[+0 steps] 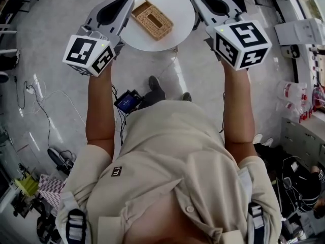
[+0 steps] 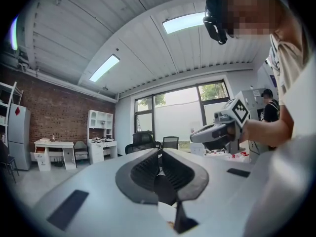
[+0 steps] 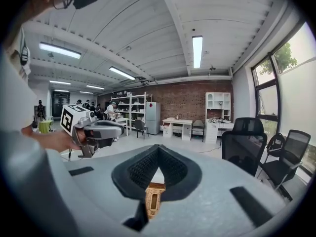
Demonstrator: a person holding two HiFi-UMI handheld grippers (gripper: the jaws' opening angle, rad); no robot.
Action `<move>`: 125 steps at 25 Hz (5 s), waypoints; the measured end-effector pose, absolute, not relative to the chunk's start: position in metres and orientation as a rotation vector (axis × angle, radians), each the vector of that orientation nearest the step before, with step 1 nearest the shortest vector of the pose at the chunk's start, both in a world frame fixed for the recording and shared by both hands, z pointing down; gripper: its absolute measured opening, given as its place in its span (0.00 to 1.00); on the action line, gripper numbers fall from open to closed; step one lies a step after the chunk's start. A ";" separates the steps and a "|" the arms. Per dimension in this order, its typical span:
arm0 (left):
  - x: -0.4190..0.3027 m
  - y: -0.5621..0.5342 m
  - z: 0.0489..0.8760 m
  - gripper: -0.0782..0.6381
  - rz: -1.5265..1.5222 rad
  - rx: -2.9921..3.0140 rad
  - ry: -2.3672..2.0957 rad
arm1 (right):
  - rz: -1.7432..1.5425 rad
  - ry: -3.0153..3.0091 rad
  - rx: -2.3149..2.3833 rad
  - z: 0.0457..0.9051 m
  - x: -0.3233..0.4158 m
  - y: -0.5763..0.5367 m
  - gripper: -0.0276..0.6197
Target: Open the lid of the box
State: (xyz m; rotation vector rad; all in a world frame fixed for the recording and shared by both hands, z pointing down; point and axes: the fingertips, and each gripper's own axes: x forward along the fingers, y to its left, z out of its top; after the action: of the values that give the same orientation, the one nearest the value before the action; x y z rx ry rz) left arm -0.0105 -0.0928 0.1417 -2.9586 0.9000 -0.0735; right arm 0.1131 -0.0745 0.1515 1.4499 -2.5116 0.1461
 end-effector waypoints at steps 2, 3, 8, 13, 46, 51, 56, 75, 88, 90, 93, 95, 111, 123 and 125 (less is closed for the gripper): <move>-0.017 -0.111 0.146 0.14 -0.089 -2.973 0.888 | 0.155 -2.497 1.460 0.156 0.105 -0.092 0.03; -0.019 -0.117 0.147 0.14 -0.095 -2.979 0.882 | 0.159 -2.490 1.466 0.157 0.104 -0.098 0.03; -0.027 -0.142 0.153 0.14 -0.048 -3.005 0.812 | 0.184 -2.456 1.483 0.167 0.093 -0.122 0.03; -0.034 -0.166 0.163 0.14 -0.102 -3.031 0.818 | 0.207 -2.443 1.477 0.178 0.086 -0.149 0.03; -0.027 -0.318 0.344 0.14 -0.361 -3.172 1.096 | 0.519 -2.443 1.099 0.365 0.088 -0.315 0.03; -0.026 -0.323 0.384 0.14 -0.421 -3.221 1.094 | 0.589 -2.419 1.062 0.405 0.084 -0.320 0.03; -0.021 -0.325 0.421 0.14 -0.464 -3.268 1.083 | 0.652 -2.397 1.036 0.443 0.084 -0.321 0.03; -0.016 -0.304 0.528 0.14 -0.617 -3.380 1.117 | 0.860 -2.345 0.885 0.549 0.065 -0.293 0.06; -0.018 -0.302 0.576 0.22 -0.673 -3.413 1.171 | 0.996 -2.270 0.777 0.612 0.055 -0.277 0.15; -0.017 -0.302 0.579 0.23 -0.669 -3.415 1.175 | 1.031 -2.264 0.756 0.619 0.053 -0.274 0.18; -0.019 -0.301 0.584 0.23 -0.672 -3.416 1.186 | 1.091 -2.250 0.729 0.627 0.050 -0.269 0.23; -0.019 -0.301 0.588 0.23 -0.674 -3.419 1.192 | 1.113 -2.233 0.718 0.634 0.050 -0.266 0.25; -0.021 -0.300 0.593 0.23 -0.672 -3.430 1.189 | 1.173 -2.182 0.691 0.640 0.053 -0.258 0.18; -0.015 -0.289 0.583 0.23 -0.654 -3.438 1.160 | 1.170 -2.232 0.701 0.614 0.056 -0.256 0.13; -0.013 -0.285 0.581 0.23 -0.649 -3.442 1.150 | 1.155 -2.245 0.704 0.608 0.054 -0.254 0.11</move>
State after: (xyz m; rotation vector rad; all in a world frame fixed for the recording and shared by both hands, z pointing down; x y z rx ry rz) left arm -0.0135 -0.2853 0.5810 -3.4417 1.1503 -0.6495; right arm 0.0535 -0.2542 0.6078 0.7041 -2.2450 1.1551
